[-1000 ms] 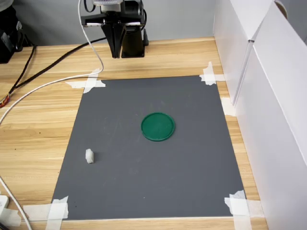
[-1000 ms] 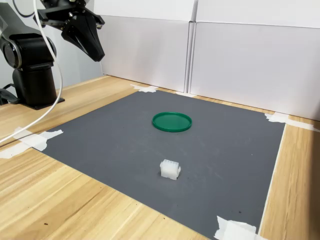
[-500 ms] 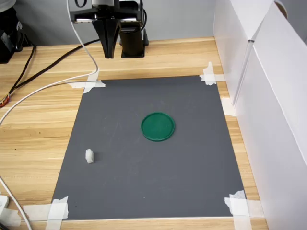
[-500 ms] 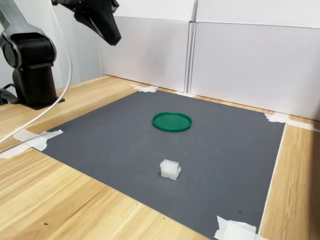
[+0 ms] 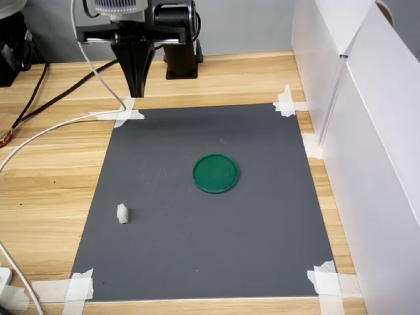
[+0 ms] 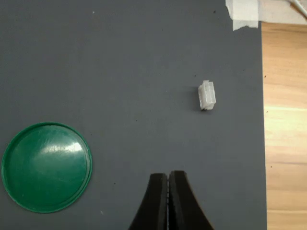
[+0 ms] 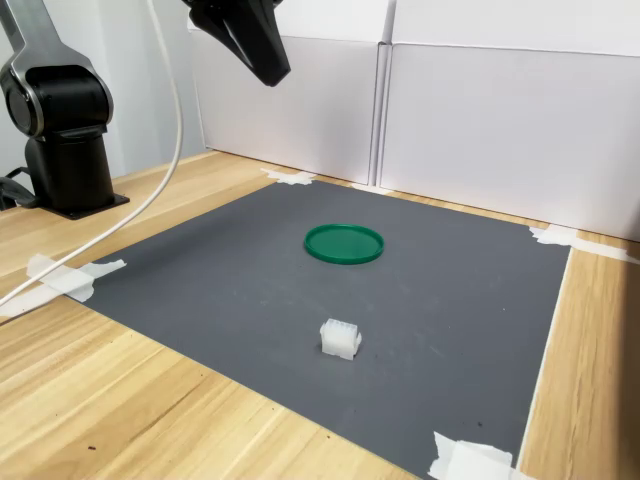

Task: Grasp a white terminal and put it in the green lid.

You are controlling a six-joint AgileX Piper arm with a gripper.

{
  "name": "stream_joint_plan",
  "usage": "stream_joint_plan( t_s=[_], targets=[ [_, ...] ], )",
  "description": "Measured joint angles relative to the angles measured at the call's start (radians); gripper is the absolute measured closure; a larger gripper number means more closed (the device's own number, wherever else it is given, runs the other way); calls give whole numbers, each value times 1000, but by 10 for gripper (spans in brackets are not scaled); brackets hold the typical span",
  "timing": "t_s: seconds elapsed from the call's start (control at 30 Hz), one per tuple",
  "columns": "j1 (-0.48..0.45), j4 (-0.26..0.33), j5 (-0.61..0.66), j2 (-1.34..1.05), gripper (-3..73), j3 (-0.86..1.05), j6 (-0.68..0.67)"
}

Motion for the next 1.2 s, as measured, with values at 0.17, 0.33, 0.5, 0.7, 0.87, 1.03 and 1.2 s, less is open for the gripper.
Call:
stream_joint_plan(
  t_s=[0.17, 0.33, 0.5, 0.7, 0.87, 1.03, 1.2],
  targets=[
    [0, -2, 38, 72, 712, -56, 0],
    [0, -3, 65, 147, 712, -104, 0],
    [0, -3, 91, 208, 712, -166, 0],
    [0, -3, 127, 270, 712, -236, -3],
    [-1, -3, 148, 308, 712, -257, -77],
    [-61, 34, 163, 347, 712, -257, -159],
    [-125, 80, 154, 386, 704, -266, -296]
  ],
)
